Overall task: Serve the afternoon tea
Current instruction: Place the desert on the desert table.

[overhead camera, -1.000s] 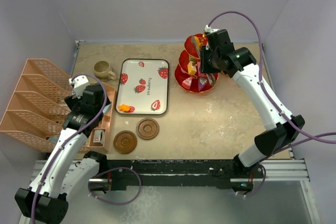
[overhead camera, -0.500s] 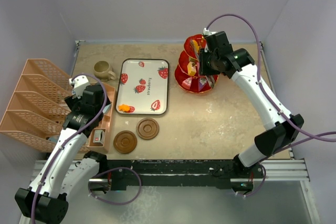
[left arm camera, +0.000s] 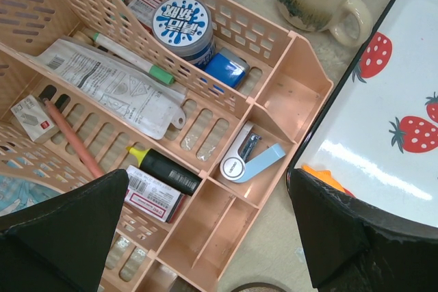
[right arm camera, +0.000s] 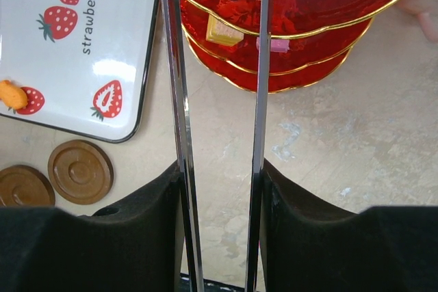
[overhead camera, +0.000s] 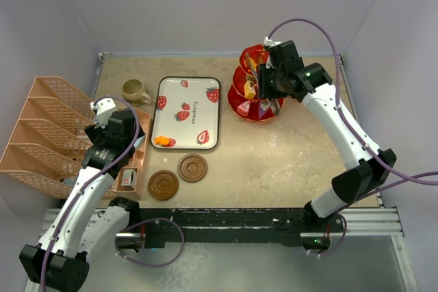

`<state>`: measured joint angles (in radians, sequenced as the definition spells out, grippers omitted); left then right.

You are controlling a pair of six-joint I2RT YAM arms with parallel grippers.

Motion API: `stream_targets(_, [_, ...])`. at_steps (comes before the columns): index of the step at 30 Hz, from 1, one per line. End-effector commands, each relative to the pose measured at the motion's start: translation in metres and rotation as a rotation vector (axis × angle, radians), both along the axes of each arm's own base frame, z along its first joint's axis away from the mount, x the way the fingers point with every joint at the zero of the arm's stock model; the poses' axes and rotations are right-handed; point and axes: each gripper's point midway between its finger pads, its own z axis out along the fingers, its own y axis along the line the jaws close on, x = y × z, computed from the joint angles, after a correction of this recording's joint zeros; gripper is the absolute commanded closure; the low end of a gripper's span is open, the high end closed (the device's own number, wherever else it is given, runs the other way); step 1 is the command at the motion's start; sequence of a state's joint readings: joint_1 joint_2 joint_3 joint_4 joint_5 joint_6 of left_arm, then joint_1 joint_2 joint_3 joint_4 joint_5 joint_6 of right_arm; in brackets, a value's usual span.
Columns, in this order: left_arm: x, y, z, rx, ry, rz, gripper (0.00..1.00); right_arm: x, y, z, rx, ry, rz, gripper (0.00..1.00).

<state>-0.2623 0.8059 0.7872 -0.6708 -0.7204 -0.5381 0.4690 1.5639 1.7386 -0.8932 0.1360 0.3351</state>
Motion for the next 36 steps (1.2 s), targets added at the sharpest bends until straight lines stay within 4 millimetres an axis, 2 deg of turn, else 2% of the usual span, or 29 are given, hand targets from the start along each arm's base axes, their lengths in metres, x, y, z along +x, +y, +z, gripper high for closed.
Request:
stream_targets(1, [0.007, -0.002, 0.016, -0.012, -0.056, -0.002, 0.01, -0.004, -0.002, 0.039, 0.046, -0.092, 0.016, 0.57])
stream_targets(7, [0.008, -0.002, 0.016, -0.013, -0.055, -0.004, 0.01, -0.010, 0.001, 0.048, 0.075, -0.097, 0.033, 0.57])
stream_targets(12, [0.008, -0.002, 0.015, -0.013, -0.051, -0.006, 0.01, -0.019, 0.017, 0.072, 0.175, -0.158, 0.119, 0.58])
stream_targets(16, [0.008, -0.003, 0.015, -0.013, -0.054, -0.007, 0.01, -0.034, 0.033, 0.086, 0.279, -0.180, 0.201, 0.58])
stream_targets(21, [0.008, -0.002, 0.016, -0.013, -0.056, -0.007, 0.01, -0.051, 0.045, 0.088, 0.356, -0.156, 0.268, 0.59])
stream_targets(28, [0.005, 0.000, 0.019, -0.012, -0.067, 0.008, 0.01, -0.074, 0.064, 0.075, 0.408, -0.097, 0.355, 0.59])
stream_targets(31, [0.003, 0.003, 0.021, -0.009, -0.076, 0.020, 0.01, -0.090, 0.091, 0.068, 0.433, -0.077, 0.420, 0.59])
stream_targets(36, [-0.004, 0.009, 0.026, -0.003, -0.097, 0.058, 0.01, -0.114, 0.137, 0.024, 0.394, 0.024, 0.485, 0.59])
